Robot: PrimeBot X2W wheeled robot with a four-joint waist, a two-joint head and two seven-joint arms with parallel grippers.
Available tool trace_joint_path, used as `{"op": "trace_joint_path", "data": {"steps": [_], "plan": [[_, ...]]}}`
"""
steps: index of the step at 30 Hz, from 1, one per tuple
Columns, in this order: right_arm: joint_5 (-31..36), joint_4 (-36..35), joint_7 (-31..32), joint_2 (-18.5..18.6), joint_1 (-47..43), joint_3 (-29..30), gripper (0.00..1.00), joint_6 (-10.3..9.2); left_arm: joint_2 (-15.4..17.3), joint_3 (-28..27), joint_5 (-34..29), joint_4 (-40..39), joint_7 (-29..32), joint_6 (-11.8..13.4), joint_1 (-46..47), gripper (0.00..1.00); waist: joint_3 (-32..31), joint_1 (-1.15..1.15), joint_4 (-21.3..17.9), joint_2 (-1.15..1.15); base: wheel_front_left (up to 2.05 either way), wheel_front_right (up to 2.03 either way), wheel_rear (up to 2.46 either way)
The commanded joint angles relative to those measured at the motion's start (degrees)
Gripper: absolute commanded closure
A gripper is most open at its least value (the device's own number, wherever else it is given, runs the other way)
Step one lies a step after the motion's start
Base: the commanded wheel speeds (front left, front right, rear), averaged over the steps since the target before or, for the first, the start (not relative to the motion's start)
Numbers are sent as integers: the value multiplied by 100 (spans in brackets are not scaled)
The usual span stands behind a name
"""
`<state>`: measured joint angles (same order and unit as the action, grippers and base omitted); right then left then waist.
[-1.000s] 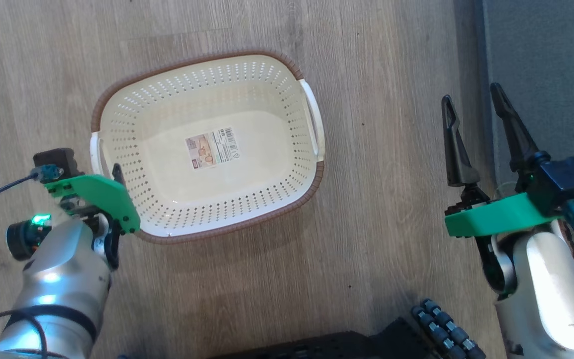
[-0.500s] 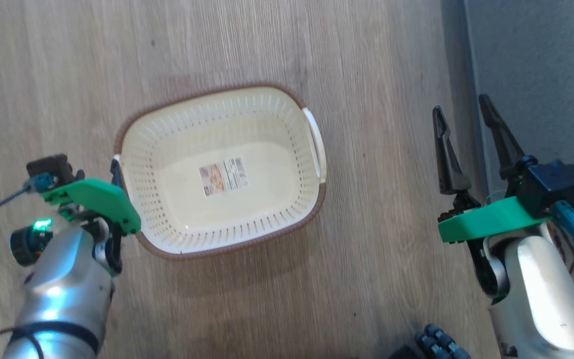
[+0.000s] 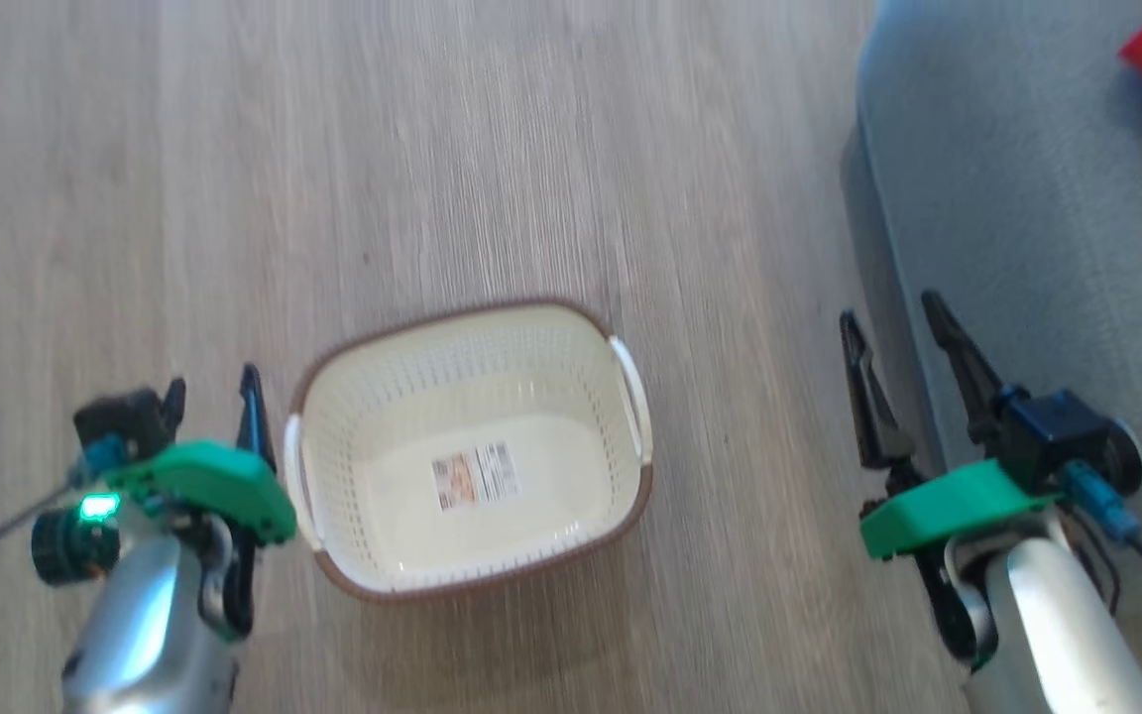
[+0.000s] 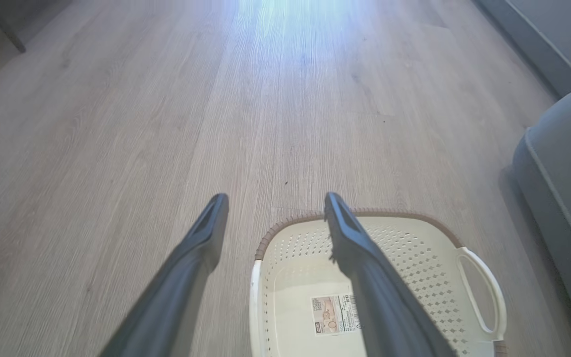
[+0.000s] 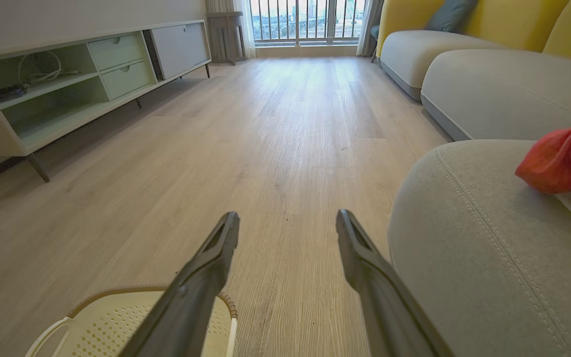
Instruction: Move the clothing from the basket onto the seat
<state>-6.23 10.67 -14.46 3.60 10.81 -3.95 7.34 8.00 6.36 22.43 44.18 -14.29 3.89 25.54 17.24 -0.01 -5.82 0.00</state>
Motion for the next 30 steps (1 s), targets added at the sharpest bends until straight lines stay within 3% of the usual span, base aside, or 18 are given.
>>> {"op": "trace_joint_path", "data": {"steps": [1,19,30], "plan": [[-58,-101,-54,-50,-151,-105,0,14,115,-273,-160,-507,-70,-49,-358,0,-579,1,13,0,0,0,0],[-21,21,-54,131,-942,119,0,14,-318,-786,-694,-2918,-71,-242,-2416,0,-1737,1,91,0,0,0,0],[-10,45,-54,98,-1051,121,0,14,-417,-785,-774,-3407,-71,-222,-2832,0,-1915,1,187,0,0,0,0]]}}
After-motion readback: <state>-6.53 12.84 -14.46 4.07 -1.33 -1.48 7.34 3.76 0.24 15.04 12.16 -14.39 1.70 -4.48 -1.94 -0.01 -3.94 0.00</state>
